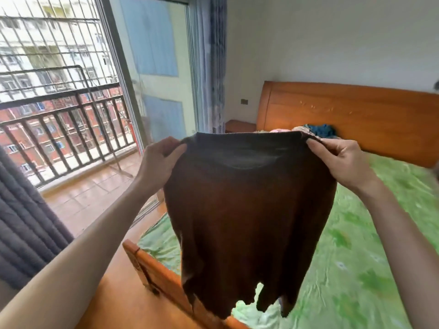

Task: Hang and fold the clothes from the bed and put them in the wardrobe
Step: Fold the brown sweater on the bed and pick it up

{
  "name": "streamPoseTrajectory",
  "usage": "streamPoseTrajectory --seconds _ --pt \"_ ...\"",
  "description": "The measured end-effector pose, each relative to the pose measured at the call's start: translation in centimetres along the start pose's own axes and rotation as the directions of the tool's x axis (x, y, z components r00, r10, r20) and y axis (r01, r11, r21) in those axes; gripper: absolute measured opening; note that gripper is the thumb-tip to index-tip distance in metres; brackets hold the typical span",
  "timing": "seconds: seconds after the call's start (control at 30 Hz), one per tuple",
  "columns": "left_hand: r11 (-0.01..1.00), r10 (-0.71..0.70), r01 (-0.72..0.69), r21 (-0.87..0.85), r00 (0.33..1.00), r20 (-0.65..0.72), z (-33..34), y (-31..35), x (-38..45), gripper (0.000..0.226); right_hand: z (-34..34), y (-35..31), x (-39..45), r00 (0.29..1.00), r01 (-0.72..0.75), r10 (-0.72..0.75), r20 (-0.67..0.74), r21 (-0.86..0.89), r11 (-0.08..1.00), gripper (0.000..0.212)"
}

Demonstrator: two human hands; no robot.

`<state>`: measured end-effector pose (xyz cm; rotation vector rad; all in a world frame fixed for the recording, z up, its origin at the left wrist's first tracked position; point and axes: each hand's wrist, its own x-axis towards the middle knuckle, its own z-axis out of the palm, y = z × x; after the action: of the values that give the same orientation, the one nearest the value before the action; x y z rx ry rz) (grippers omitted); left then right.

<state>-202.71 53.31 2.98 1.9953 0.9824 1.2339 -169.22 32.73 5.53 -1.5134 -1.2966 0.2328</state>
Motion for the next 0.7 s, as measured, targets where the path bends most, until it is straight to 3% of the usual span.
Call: streamPoseTrajectory --seconds 0.27,0.4,0.53,0.7 --pt "0.991 0.061 -0.048 -0.124 0.993 0.098 8.2 -2.9 9.9 0.019 -2.7 3.4 5.2 0.987 -0.022 -0.031 -0.158 -0.323 0.946 0.052" --pt "0.986 0.093 -0.066 -0.15 0.979 0.179 12.3 -3.5 16.1 0.022 -4.3 5.1 8.5 0.97 -0.112 0.004 -0.245 -0.429 0.896 0.06" --pt "0.98 0.153 -0.115 -0.165 0.957 0.245 16.4 -3.8 21.6 0.019 -5.5 6.5 12.1 0.948 -0.191 0.019 -0.317 -0.522 0.831 0.061" --pt "0.961 0.22 -0.152 -0.232 0.926 0.306 20.9 -4.0 27.1 0.024 -7.0 7.5 15.2 0.91 -0.226 -0.068 -0.409 -0.626 0.746 0.062"
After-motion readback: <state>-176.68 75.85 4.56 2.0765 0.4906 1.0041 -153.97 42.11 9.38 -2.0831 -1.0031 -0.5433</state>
